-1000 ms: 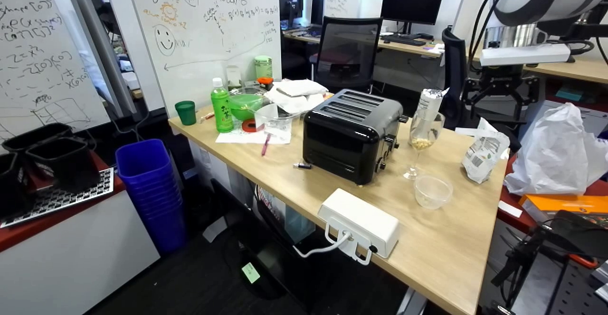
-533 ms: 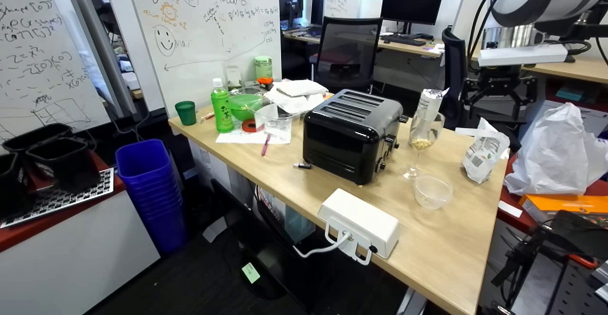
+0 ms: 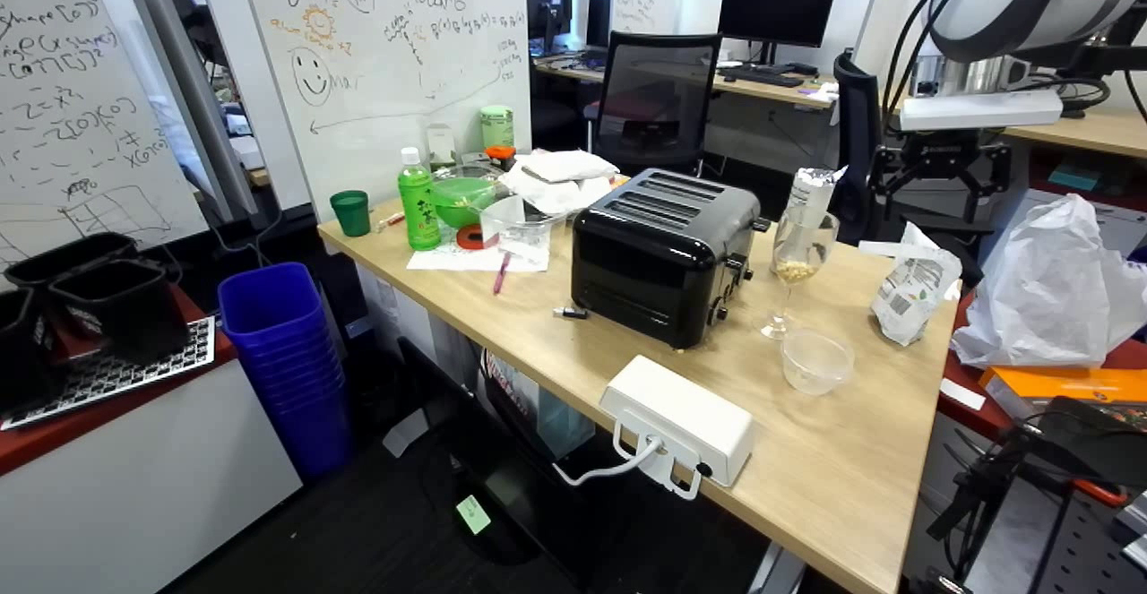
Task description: Pick up the sachet from the table and move it to the left.
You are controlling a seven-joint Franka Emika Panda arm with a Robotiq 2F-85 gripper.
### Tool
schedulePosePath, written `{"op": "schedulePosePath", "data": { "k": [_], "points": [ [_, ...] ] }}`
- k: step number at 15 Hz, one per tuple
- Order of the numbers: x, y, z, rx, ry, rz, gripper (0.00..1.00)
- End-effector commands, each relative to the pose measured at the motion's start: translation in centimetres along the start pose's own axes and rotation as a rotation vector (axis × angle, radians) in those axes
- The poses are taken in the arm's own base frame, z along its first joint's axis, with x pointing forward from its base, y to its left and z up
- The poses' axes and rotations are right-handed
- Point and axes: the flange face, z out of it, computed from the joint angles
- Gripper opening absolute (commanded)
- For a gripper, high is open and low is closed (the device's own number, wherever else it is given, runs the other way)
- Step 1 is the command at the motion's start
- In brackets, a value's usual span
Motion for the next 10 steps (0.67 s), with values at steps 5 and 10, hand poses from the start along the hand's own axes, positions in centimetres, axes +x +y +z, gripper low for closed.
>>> {"op": "schedulePosePath", "data": {
  "k": [5, 10],
  "points": [
    [3.0, 0.0, 4.6, -0.048, 0.125, 0.045, 1.00],
    [5.9, 0.4, 6.5, -0.026, 0.193, 0.114, 1.00]
  ]
}}
